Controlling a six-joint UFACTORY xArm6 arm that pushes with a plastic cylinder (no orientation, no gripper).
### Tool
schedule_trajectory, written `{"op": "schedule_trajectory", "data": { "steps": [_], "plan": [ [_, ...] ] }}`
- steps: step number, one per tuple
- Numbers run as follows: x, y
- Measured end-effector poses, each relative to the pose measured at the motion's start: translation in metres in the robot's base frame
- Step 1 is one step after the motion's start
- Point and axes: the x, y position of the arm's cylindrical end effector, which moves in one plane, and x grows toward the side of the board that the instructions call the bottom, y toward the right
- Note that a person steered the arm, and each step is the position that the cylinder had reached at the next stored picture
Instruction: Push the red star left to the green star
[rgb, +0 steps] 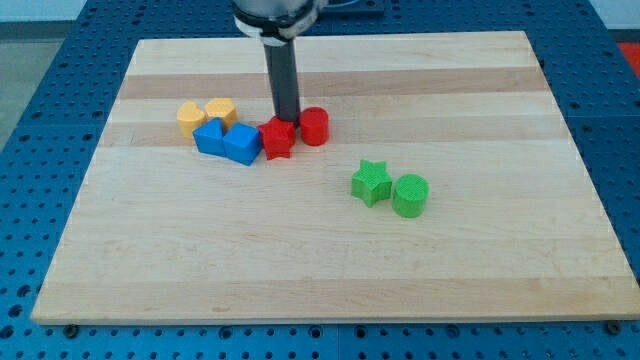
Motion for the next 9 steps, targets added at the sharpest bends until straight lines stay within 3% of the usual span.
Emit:
{"op": "schedule_trajectory", "data": {
  "steps": [1, 2, 3, 6, 9],
  "plan": [
    [0.007, 0.011],
    [-0.024, 0.007],
    [-0.029, -0.011],
    [0.032, -0.045],
    [0.066, 0.017]
  ]
}}
